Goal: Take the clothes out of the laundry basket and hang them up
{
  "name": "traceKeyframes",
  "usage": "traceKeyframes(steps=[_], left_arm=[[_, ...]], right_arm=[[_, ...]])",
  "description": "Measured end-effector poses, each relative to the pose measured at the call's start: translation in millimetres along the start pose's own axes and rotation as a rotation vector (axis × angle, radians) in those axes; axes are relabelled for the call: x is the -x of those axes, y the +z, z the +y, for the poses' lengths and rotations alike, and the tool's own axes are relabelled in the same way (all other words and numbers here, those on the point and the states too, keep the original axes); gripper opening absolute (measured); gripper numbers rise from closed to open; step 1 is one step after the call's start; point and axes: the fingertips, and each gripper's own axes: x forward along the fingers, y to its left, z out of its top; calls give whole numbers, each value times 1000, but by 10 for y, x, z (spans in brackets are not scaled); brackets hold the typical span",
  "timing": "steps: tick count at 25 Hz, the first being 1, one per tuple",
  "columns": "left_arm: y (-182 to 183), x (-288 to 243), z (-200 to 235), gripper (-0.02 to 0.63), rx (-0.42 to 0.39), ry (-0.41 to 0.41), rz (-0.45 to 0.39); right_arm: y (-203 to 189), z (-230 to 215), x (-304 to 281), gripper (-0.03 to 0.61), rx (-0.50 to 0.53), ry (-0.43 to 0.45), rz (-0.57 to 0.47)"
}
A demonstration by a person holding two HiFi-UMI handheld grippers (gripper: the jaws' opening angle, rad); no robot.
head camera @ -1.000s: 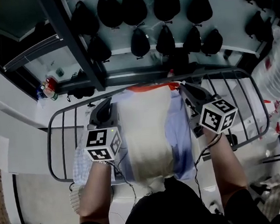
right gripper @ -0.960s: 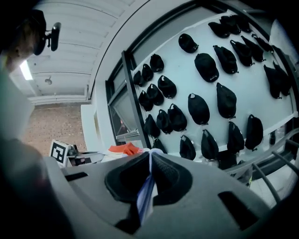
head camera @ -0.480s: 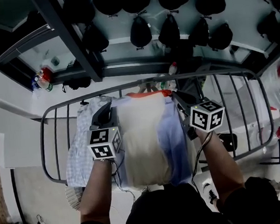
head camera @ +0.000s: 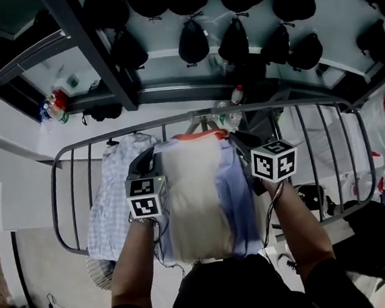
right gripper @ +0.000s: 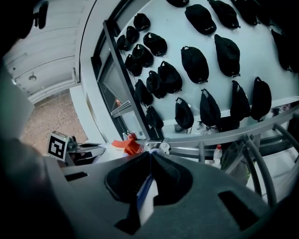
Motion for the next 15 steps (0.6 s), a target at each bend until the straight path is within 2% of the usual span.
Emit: traceKeyframes(steps=[3,8,12,15], left_arm=[[-27,1,-40,15,7,-31,13],[-68,3,0,25,9,-28,16],[-108,29,10,140,7,-47,37],[-113,77,25,166,1,-58,43]], right_arm=[[-27,18,-40,26,26,-3,19],[-59,40,-69,43,62,-12,45],[-67,75,-81,82,93,-27,70],[-52,89,-68,96,99,-38,75]])
